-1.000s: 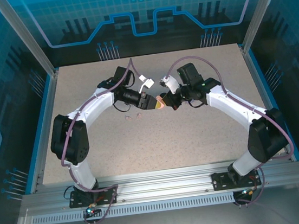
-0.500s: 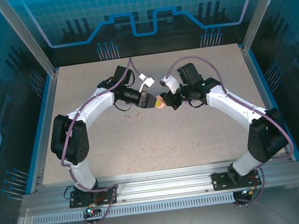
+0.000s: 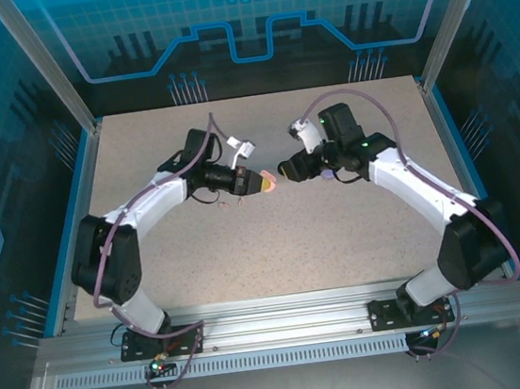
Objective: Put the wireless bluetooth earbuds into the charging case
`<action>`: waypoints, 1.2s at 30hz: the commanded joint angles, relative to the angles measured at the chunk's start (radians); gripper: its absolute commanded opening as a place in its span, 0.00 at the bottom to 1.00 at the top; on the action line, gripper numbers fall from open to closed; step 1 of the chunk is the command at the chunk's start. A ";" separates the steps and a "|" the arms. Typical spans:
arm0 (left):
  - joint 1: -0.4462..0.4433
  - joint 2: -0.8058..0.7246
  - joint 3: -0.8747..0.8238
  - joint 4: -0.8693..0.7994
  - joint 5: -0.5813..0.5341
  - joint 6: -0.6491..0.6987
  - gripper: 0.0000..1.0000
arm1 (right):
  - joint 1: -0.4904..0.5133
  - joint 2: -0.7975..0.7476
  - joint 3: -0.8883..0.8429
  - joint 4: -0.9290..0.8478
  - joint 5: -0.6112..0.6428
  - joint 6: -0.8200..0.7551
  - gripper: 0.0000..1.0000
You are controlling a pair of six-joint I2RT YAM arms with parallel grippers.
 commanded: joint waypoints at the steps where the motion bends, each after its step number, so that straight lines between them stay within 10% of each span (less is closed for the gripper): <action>1: 0.040 -0.127 -0.085 0.208 -0.108 -0.104 0.00 | -0.011 -0.087 -0.016 0.019 -0.017 0.138 0.54; 20: 0.043 -0.671 -0.457 0.557 -0.810 -0.251 0.00 | 0.247 0.396 0.249 -0.172 0.305 0.565 0.53; 36: 0.061 -0.712 -0.378 0.472 -0.972 -0.303 0.00 | 0.381 0.857 0.822 -0.284 0.248 0.167 0.44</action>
